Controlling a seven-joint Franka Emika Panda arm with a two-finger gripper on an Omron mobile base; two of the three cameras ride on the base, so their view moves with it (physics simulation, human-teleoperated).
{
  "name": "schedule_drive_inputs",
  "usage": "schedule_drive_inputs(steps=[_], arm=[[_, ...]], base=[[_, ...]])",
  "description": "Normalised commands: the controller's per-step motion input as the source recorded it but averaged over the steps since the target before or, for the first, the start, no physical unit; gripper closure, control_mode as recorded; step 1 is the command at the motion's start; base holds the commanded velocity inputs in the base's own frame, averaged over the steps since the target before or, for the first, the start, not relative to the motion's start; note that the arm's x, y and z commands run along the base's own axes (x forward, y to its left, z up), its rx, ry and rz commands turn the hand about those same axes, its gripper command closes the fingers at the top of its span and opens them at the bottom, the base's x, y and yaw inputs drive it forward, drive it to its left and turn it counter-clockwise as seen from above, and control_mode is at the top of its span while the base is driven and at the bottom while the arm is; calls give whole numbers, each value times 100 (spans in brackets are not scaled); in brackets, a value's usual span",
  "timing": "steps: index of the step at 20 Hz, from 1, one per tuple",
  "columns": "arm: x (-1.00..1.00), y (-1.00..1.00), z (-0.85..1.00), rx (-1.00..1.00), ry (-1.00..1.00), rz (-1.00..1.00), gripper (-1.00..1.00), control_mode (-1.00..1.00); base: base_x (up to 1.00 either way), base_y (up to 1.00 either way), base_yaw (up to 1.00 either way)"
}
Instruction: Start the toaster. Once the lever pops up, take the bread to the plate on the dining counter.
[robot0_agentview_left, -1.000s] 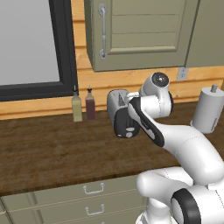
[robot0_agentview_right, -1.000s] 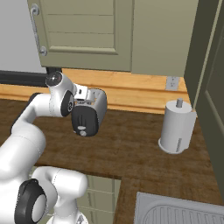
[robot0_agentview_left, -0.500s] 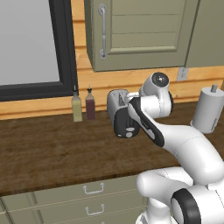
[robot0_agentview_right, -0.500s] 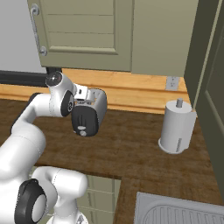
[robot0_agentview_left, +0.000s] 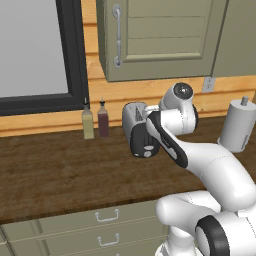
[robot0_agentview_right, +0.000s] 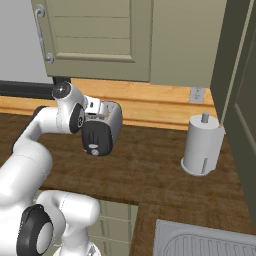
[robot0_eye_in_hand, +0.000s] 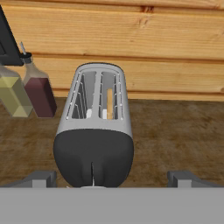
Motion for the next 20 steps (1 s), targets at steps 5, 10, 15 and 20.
schedule_drive_inputs(steps=[5,10,15,20], arm=[[0,0,0,0,0,0,-100,-100],[0,0,0,0,0,0,-100,-100],[0,0,0,0,0,0,-100,-100],[0,0,0,0,0,0,-100,-100]], base=[[0,0,0],[0,0,0],[0,0,0],[0,0,0]])
